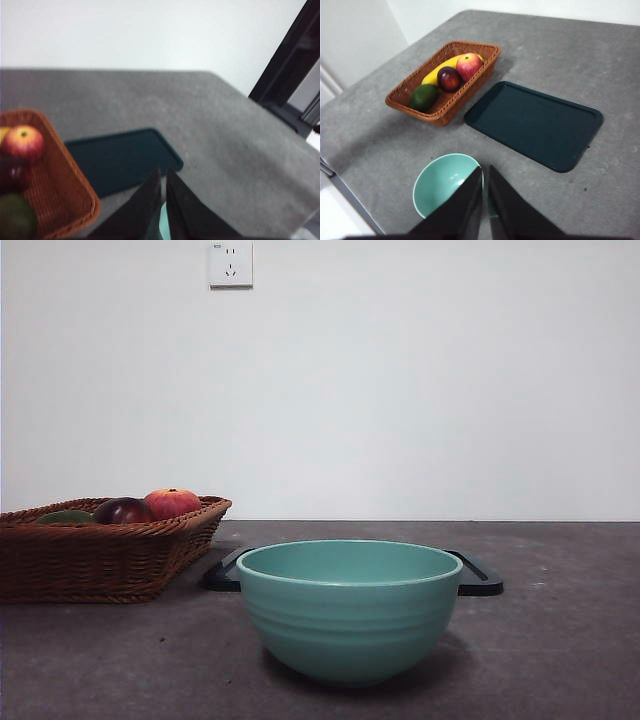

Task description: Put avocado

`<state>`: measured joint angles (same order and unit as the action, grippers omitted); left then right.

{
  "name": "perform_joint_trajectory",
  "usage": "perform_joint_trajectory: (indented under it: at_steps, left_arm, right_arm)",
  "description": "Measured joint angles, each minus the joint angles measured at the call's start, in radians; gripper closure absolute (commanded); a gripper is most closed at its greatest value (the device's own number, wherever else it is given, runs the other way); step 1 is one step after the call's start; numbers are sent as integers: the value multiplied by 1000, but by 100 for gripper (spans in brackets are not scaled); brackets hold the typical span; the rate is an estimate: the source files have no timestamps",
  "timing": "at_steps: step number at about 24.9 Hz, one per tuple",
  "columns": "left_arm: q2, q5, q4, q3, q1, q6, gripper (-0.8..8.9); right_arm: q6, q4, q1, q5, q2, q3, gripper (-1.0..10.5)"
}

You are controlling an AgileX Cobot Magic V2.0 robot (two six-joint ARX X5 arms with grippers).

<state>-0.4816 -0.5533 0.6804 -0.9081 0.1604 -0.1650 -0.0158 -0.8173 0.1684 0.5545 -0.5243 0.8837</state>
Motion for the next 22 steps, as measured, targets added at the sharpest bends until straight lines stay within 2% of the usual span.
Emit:
perform_joint_trajectory:
  at_steps: [6,8,10,12,15,22]
  left_arm:
    - [0,0,54,0,0,49,760]
    - [-1,0,60,0,0,52,644]
    - [0,0,65,0,0,52,424]
    - [-1,0,65,0,0,53,247]
    - [-1,0,65,0,0,56,220]
    - [-1,0,69,0,0,47,221]
  right_arm:
    - [35,-2,0,-4,0,0,930]
    - [40,-2,0,-5,0,0,875]
    - [46,-2,0,-5,0,0,718]
    - [46,-2,0,-5,0,0,542]
    - [46,-2,0,-5,0,0,445]
    - [46,-2,0,-5,0,0,445]
